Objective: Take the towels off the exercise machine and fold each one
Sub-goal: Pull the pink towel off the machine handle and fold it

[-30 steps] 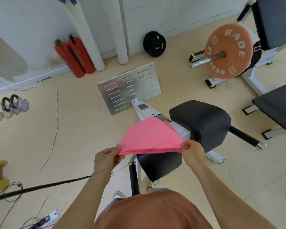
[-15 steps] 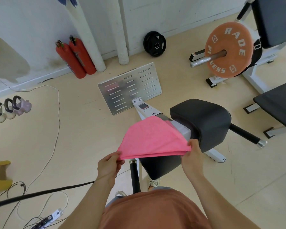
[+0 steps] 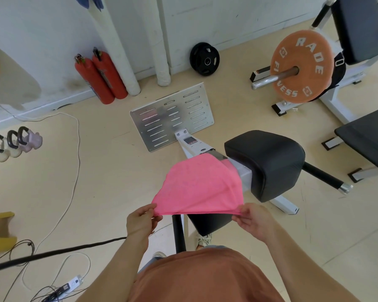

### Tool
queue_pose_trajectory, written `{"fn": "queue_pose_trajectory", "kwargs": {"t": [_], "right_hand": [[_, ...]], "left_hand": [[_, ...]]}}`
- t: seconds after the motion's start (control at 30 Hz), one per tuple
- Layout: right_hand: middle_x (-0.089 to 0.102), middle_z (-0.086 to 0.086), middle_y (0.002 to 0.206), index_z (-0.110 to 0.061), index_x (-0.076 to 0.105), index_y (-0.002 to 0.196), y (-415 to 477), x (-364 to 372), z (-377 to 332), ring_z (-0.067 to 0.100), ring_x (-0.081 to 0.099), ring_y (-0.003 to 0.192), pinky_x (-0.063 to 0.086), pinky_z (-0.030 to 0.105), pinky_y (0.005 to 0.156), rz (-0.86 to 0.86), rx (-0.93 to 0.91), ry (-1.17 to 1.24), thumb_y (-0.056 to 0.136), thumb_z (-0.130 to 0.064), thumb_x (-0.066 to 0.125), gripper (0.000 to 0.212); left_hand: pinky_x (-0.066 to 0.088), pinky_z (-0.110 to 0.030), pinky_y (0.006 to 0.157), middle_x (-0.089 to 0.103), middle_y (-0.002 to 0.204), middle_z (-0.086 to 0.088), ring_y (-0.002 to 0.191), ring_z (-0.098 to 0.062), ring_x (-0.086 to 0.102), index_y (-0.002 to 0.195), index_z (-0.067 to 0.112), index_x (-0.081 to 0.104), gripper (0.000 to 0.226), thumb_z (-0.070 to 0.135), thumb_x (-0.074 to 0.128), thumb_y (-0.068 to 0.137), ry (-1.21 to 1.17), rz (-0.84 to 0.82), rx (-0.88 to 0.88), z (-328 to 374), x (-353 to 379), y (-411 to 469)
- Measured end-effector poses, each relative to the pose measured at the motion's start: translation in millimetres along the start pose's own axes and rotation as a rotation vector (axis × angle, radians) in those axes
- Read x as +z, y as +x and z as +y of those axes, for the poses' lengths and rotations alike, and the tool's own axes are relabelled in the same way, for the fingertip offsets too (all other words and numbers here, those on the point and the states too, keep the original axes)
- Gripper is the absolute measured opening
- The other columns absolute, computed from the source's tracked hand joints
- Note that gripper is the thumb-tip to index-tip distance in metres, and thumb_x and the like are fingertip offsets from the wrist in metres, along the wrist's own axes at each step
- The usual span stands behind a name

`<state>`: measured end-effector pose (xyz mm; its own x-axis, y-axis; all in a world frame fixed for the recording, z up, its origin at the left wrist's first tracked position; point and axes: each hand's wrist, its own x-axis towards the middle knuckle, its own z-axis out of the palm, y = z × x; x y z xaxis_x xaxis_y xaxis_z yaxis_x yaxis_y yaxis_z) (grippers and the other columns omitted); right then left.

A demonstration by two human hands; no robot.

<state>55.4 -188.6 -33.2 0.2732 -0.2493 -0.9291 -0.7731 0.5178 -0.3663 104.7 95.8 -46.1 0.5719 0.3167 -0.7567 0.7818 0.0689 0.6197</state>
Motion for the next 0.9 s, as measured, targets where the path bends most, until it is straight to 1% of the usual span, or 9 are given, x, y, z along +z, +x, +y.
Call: {"fn": "queue_pose_trajectory", "kwargs": {"t": [0.13, 0.23, 0.4, 0.5, 0.57, 0.63, 0.73, 0.8, 0.9], "right_hand": [[0.065, 0.018, 0.084, 0.004, 0.062, 0.093, 1, -3, -1, 0.025, 0.066, 0.065, 0.053, 0.022, 0.050, 0.052, -0.003, 0.054, 0.084, -0.008, 0.063, 0.015], [0.059, 0.024, 0.094, 0.008, 0.058, 0.090, 0, 4, 0, 0.031, 0.065, 0.077, 0.056, 0.024, 0.046, 0.050, 0.009, 0.128, 0.081, 0.009, 0.061, 0.010], [0.036, 0.022, 0.123, 0.003, 0.048, 0.106, 7, 6, -9, 0.041, 0.049, 0.105, 0.058, 0.039, 0.045, 0.006, 0.064, 0.509, 0.084, 0.024, 0.036, 0.032], [0.039, 0.019, 0.114, 0.003, 0.043, 0.126, 4, 4, -20, 0.038, 0.046, 0.106, 0.059, 0.045, 0.079, 0.059, -0.002, 0.631, 0.081, 0.016, 0.048, 0.047], [0.047, 0.013, 0.088, 0.022, 0.039, 0.128, 9, 1, -27, 0.036, 0.046, 0.101, 0.042, 0.046, 0.106, 0.018, -0.159, 0.503, 0.056, -0.012, 0.075, 0.088], [0.056, 0.012, 0.079, 0.022, 0.049, 0.123, 13, 1, -32, 0.030, 0.054, 0.102, 0.040, 0.042, 0.108, -0.006, -0.116, 0.495, 0.058, -0.031, 0.079, 0.089], [0.068, 0.013, 0.104, -0.002, 0.061, 0.119, -10, 10, -51, 0.026, 0.064, 0.093, 0.051, 0.032, 0.090, 0.260, -0.381, 0.407, 0.094, -0.019, 0.058, 0.030], [0.067, 0.013, 0.112, -0.003, 0.064, 0.111, -27, 18, -62, 0.022, 0.065, 0.086, 0.055, 0.034, 0.086, 0.251, -0.385, 0.445, 0.086, 0.003, 0.063, 0.026], [0.072, 0.003, 0.098, -0.012, 0.071, 0.101, -57, 28, -77, 0.020, 0.067, 0.094, 0.054, 0.038, 0.091, 0.190, -0.590, 0.144, 0.080, 0.003, 0.070, 0.027]], "left_hand": [[0.051, -0.018, 0.047, 0.068, 0.087, -0.018, 0.069, -0.028, 0.067, 0.095, -0.001, 0.069, 0.022, -0.014, 0.057, 0.083, -0.064, -0.015, -0.051, 5, -6, -1], [0.053, -0.019, 0.057, 0.069, 0.093, -0.020, 0.071, -0.025, 0.066, 0.099, 0.000, 0.070, 0.027, -0.014, 0.060, 0.079, 0.014, -0.067, -0.015, 5, -6, -5], [0.043, -0.016, 0.083, 0.072, 0.104, 0.003, 0.090, -0.013, 0.065, 0.108, 0.028, 0.071, 0.037, 0.004, 0.063, 0.082, 0.982, -0.166, 0.599, 23, -5, -12], [0.048, -0.027, 0.078, 0.074, 0.096, 0.001, 0.089, -0.026, 0.067, 0.102, 0.022, 0.074, 0.021, 0.018, 0.059, 0.088, 1.127, -0.161, 0.946, 42, -6, -8], [0.052, -0.027, 0.070, 0.071, 0.086, -0.001, 0.081, -0.026, 0.063, 0.090, 0.019, 0.076, 0.026, 0.023, 0.051, 0.084, 1.150, -0.212, 1.317, 47, -9, -4], [0.050, -0.025, 0.075, 0.066, 0.098, -0.001, 0.092, -0.022, 0.056, 0.091, 0.020, 0.073, 0.027, 0.023, 0.047, 0.085, 1.180, -0.338, 1.535, 49, -10, -8], [0.049, -0.030, 0.083, 0.062, 0.103, 0.003, 0.094, -0.020, 0.054, 0.097, 0.020, 0.062, 0.018, 0.012, 0.051, 0.085, 1.304, -0.599, 1.584, 49, -4, -24], [0.048, -0.031, 0.076, 0.060, 0.091, 0.004, 0.084, -0.019, 0.052, 0.095, 0.022, 0.056, 0.024, 0.003, 0.053, 0.082, 1.318, -0.701, 1.538, 50, 5, -36], [0.043, -0.014, 0.071, 0.065, 0.088, 0.009, 0.079, -0.010, 0.059, 0.101, 0.027, 0.063, 0.026, 0.006, 0.051, 0.092, 1.053, -0.621, 1.209, 87, 25, -64]]}}
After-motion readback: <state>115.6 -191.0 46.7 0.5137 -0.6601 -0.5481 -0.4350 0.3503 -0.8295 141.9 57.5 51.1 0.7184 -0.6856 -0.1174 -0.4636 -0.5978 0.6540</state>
